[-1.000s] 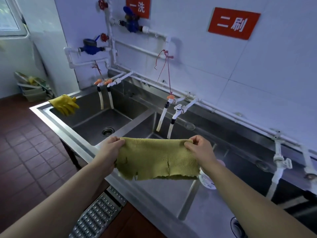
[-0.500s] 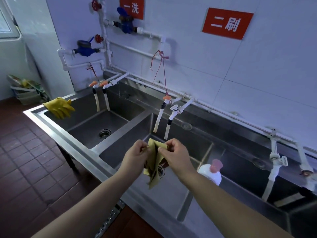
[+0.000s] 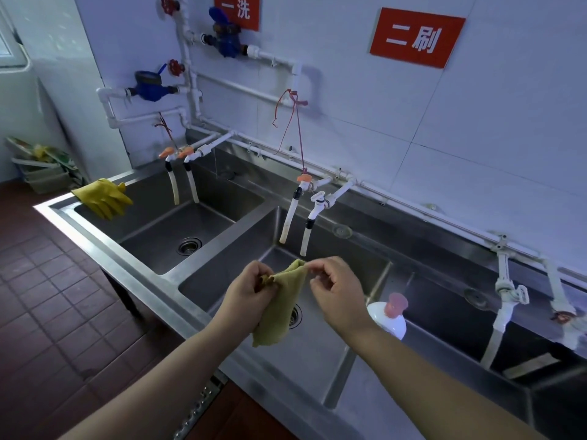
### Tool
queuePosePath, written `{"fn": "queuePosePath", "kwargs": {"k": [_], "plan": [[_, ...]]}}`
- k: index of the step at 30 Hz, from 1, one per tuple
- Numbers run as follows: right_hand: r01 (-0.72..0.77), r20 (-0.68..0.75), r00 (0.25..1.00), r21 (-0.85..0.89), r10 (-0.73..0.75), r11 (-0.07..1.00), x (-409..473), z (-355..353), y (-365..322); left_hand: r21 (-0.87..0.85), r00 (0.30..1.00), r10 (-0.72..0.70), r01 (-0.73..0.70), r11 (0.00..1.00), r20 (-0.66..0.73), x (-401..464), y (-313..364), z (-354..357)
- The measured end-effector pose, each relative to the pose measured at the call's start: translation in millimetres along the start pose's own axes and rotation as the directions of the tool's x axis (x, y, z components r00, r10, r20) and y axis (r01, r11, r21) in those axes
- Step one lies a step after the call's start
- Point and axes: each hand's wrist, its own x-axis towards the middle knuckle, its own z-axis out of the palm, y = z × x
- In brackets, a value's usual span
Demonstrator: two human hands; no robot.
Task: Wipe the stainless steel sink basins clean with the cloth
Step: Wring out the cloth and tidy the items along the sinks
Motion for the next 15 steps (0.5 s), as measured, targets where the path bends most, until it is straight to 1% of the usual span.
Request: {"fn": "queuePosePath", "kwargs": {"k": [1,2,5,7,10,12,15], "plan": [[-0.010,-0.002,1.000,-0.028,0.010,1.000,4,-4,4,0.005,1.000,0.010,-0.010,1.000,0.018,1,-2,-1],[-0.021,0.025,0.999,-0.052,0.023,0.998,7,-7,7,0.015,0.999,0.018,-0.018,1.000,0.038,1,-3,-1],[-0.057,0.174,0.982,-0.105,0.074,0.993,13,-14,12,0.044,0.997,0.033,-0.037,0.998,0.068,3,-4,-1],[-0.075,0.217,0.972,-0.067,0.088,0.995,13,-17,12,0.033,0.997,0.040,-0.042,0.999,0.063,4,-4,0],[-0.122,0.300,0.950,0.091,0.090,0.988,12,-22,15,0.030,0.997,0.039,-0.041,0.999,0.062,6,-2,-2],[-0.151,0.365,0.925,0.098,0.106,0.984,13,-24,19,0.039,0.997,0.045,-0.048,0.998,0.056,8,-4,-2],[-0.203,0.384,0.910,0.078,0.159,0.976,15,-28,23,0.054,0.999,0.006,-0.009,0.998,0.049,12,-7,-2]]}}
